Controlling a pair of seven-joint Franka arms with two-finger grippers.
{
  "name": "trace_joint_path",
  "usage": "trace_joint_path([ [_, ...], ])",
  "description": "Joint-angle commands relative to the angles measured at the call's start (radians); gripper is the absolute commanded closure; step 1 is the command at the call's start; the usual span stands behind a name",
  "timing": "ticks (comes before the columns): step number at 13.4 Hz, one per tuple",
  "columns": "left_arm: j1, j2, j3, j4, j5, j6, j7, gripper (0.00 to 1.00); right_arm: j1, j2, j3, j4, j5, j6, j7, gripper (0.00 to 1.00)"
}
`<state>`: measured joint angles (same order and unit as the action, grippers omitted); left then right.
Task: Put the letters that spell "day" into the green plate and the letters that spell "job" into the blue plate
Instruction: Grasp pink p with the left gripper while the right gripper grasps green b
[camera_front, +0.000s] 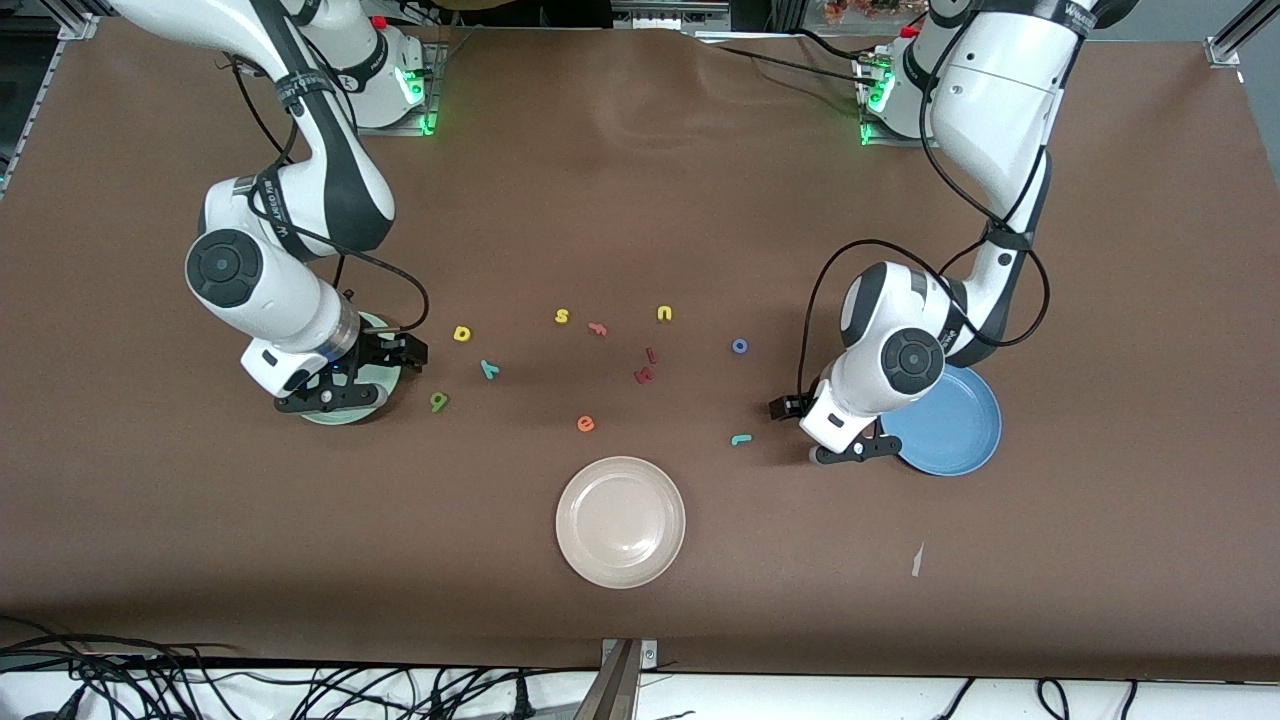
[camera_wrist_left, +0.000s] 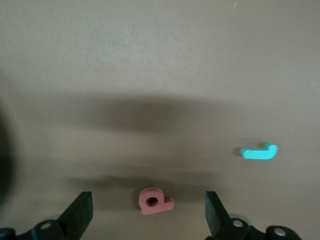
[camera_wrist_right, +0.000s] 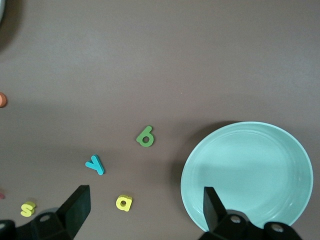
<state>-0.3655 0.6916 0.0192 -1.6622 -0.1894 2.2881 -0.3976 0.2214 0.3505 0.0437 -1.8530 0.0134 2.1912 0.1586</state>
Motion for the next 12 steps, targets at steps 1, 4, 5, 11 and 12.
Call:
trace_joint_path([
  [1,-0.019,-0.004,0.011,-0.024,-0.013,0.019,-0.010,0.04,-0.001,-0.004,-0.002,-0.052,0.061,0.051,0.008,0.00],
  [4,-0.036,-0.004,0.011,-0.073,-0.013,0.083,-0.027,0.07,-0.001,0.054,-0.014,-0.061,0.128,0.097,0.051,0.01],
  [5,-0.050,-0.004,0.011,-0.102,-0.013,0.127,-0.046,0.07,-0.001,0.076,-0.018,-0.057,0.140,0.105,0.085,0.01],
  [11,-0.061,-0.004,0.011,-0.120,-0.013,0.159,-0.061,0.22,0.030,0.200,-0.021,0.012,0.126,0.180,0.379,0.02],
  [12,-0.062,-0.004,0.011,-0.120,-0.013,0.159,-0.060,0.27,0.056,0.221,-0.045,0.035,0.113,0.179,0.403,0.02],
])
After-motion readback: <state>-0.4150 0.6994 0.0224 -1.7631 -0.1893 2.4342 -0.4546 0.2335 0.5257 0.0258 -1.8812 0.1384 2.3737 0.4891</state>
